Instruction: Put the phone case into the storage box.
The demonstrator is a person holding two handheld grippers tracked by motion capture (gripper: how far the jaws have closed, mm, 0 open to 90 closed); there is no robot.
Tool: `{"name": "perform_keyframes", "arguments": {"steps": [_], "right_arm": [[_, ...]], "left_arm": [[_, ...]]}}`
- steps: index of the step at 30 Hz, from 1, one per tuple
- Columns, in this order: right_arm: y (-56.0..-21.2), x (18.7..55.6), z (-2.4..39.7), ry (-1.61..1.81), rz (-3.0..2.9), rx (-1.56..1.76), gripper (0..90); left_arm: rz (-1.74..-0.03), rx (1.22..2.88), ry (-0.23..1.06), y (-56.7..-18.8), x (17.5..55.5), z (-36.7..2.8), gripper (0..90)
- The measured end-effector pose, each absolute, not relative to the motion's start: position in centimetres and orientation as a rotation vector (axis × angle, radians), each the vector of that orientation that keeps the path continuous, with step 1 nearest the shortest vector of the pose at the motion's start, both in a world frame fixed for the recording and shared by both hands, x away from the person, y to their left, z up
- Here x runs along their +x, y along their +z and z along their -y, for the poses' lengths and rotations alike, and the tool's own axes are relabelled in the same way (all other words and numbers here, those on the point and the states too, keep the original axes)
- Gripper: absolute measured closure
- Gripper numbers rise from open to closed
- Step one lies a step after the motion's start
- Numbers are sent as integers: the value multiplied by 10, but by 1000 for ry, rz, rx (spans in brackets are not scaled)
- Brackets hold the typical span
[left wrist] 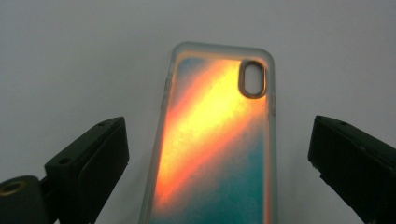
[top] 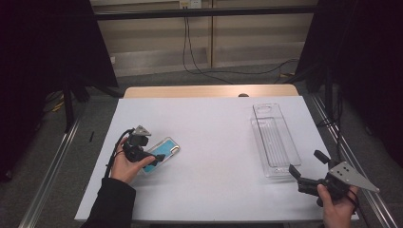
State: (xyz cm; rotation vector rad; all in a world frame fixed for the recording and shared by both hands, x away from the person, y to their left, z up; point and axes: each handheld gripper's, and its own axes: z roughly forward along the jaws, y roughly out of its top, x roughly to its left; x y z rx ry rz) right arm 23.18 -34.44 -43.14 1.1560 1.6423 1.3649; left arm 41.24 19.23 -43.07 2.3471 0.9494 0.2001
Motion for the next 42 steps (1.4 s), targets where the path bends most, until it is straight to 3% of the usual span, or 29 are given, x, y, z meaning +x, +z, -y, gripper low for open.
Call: {"name": "perform_keyframes", "arguments": {"steps": [21,38,42], "right_arm": [[-432,232,345,1361,-1641,1156,0],[-432,232,343,1365,-1649,1152,0],[-432,232,343,1363,-1647,1154,0]], "left_arm": [[-922,2527,148,-445,416,-184,82],[-935,2579,142,-447,419,-177,90],[-950,2572,139,-445,418,-177,129]]}}
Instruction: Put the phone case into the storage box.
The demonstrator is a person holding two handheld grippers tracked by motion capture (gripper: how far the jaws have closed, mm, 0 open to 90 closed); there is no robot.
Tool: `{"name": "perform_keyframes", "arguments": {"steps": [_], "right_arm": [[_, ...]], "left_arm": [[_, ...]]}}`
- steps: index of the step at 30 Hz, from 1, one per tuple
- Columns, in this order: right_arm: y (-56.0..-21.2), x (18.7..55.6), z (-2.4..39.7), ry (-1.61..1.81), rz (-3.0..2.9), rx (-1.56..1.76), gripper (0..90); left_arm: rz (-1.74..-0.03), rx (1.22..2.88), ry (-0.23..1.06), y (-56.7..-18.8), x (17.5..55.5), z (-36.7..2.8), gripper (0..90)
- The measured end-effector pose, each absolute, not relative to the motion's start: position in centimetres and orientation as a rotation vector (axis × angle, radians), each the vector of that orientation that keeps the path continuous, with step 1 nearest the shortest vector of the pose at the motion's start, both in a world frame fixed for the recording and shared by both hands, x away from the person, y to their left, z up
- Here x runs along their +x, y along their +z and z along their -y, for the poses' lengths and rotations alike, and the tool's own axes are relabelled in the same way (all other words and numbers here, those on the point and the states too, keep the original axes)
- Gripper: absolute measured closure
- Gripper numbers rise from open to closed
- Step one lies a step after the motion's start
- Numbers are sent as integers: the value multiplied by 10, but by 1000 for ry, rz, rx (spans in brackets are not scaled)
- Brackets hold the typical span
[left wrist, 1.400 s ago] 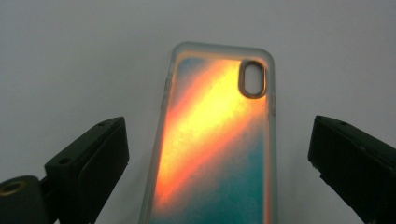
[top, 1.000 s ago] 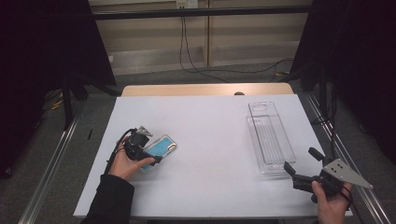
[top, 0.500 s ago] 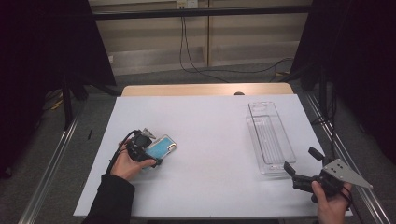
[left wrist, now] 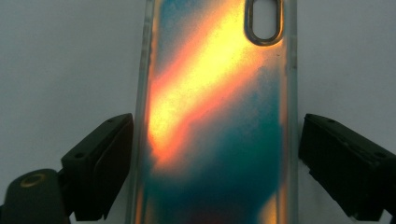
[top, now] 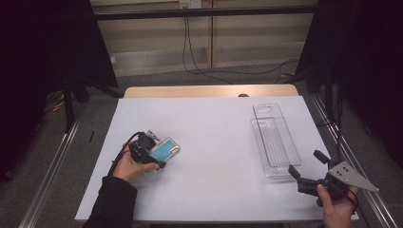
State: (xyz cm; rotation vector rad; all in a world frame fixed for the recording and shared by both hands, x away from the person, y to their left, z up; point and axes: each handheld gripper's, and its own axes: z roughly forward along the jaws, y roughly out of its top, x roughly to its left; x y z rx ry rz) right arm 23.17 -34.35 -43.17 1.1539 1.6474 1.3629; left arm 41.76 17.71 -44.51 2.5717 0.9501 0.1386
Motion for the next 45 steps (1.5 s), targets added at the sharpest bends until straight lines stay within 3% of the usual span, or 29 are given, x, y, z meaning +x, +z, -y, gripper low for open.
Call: {"name": "perform_keyframes", "arguments": {"steps": [2,29,39,45], "right_arm": [[-432,232,343,1363,-1649,1152,0],[-432,232,344,1365,-1647,1157,0],[-432,232,344,1365,-1647,1156,0],[-432,232,344,1363,-1647,1156,0]], "left_arm": [[-959,2564,143,-444,416,-177,168],[-999,2507,193,-442,410,-180,175],[-1015,2392,230,-430,407,-187,174],[-1008,2306,317,-421,401,-186,174]]}}
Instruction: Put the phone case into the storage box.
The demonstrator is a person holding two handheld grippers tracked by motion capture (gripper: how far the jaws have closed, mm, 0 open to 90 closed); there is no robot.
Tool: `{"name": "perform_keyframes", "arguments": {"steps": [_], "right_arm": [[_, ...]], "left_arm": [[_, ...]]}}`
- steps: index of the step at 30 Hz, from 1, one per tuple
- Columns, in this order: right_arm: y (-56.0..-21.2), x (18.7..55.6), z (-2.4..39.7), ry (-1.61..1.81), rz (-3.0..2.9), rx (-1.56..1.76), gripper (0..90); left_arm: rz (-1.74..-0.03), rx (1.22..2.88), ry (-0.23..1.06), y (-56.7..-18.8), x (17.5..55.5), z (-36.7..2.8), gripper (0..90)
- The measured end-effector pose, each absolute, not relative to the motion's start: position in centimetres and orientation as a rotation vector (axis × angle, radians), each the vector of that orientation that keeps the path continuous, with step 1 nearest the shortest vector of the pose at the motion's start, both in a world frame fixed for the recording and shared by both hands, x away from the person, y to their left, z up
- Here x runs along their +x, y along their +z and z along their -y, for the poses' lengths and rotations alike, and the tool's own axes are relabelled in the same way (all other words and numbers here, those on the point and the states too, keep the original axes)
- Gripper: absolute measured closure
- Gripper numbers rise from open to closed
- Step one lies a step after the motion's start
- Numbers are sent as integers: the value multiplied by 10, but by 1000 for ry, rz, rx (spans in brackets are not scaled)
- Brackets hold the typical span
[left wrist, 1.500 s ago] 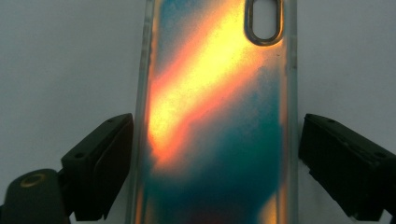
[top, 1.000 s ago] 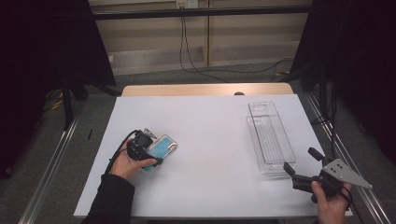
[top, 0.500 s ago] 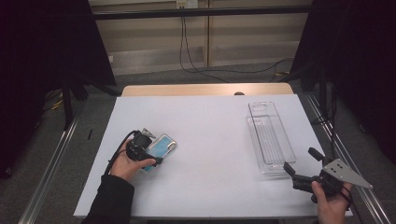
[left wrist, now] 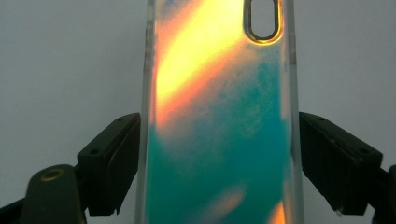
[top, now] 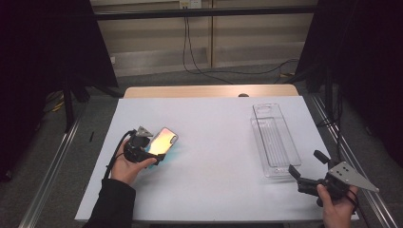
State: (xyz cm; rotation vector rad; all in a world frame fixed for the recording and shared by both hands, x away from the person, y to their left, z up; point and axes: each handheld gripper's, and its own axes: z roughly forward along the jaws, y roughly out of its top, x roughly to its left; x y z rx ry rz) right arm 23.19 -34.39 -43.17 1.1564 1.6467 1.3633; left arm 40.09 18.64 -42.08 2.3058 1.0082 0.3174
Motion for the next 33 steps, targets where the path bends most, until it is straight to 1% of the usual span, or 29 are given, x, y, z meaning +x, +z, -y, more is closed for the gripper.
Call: {"name": "perform_keyframes", "arguments": {"steps": [5,6,12,18,24,26,33], "right_arm": [[-432,232,344,1364,-1647,1156,0],[-432,232,344,1363,-1648,1155,0],[-432,232,344,1365,-1648,1156,0],[-432,232,344,1365,-1648,1155,0],[-432,232,344,1371,-1654,1150,0],[-432,232,343,1371,-1655,1149,0],[-431,232,343,1374,-1654,1147,0]], "left_arm": [[-984,2245,334,-415,397,-187,174],[-980,2252,316,-415,397,-187,173],[-1011,2210,374,-415,394,-186,173],[-1015,2116,418,-410,388,-188,173],[-989,2036,480,-403,377,-186,173],[-981,2012,518,-400,373,-184,173],[-947,1951,528,-396,361,-180,173]]}}
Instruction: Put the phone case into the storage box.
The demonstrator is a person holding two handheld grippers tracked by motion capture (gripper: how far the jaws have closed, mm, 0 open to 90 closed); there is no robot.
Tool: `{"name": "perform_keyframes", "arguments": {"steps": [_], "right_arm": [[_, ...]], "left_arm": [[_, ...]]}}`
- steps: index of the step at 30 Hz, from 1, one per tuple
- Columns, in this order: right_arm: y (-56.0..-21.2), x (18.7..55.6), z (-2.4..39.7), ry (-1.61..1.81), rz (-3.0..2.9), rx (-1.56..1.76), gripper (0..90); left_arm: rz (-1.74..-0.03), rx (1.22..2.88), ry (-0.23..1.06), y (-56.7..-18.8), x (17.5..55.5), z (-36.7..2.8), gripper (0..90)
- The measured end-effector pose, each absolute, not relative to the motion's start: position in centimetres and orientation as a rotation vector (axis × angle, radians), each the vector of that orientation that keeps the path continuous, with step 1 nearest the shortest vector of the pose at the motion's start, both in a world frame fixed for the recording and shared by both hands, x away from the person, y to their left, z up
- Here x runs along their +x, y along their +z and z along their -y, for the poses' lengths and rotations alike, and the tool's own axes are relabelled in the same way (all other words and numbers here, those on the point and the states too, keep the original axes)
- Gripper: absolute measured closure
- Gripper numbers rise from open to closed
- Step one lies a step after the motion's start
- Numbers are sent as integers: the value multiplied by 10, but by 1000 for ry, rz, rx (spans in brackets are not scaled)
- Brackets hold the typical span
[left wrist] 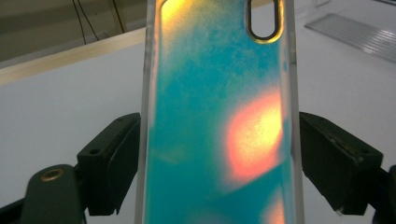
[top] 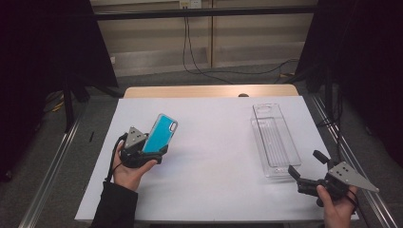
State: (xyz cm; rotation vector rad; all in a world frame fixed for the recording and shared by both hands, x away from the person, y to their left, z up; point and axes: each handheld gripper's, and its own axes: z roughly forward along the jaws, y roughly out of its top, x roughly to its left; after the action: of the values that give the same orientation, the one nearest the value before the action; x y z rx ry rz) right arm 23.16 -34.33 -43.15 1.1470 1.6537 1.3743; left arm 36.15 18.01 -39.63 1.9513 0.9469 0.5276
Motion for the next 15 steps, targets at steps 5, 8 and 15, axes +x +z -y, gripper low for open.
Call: {"name": "perform_keyframes", "arguments": {"steps": [5,8,15], "right_arm": [[-431,231,341,1384,-1654,1135,0],[-431,231,341,1366,-1672,1129,0],[-431,233,333,1369,-1673,1140,0]], "left_arm": [[-931,1919,535,-396,352,-178,173],[-918,1914,527,-396,346,-174,173],[-870,1914,498,-394,331,-156,173]]}}
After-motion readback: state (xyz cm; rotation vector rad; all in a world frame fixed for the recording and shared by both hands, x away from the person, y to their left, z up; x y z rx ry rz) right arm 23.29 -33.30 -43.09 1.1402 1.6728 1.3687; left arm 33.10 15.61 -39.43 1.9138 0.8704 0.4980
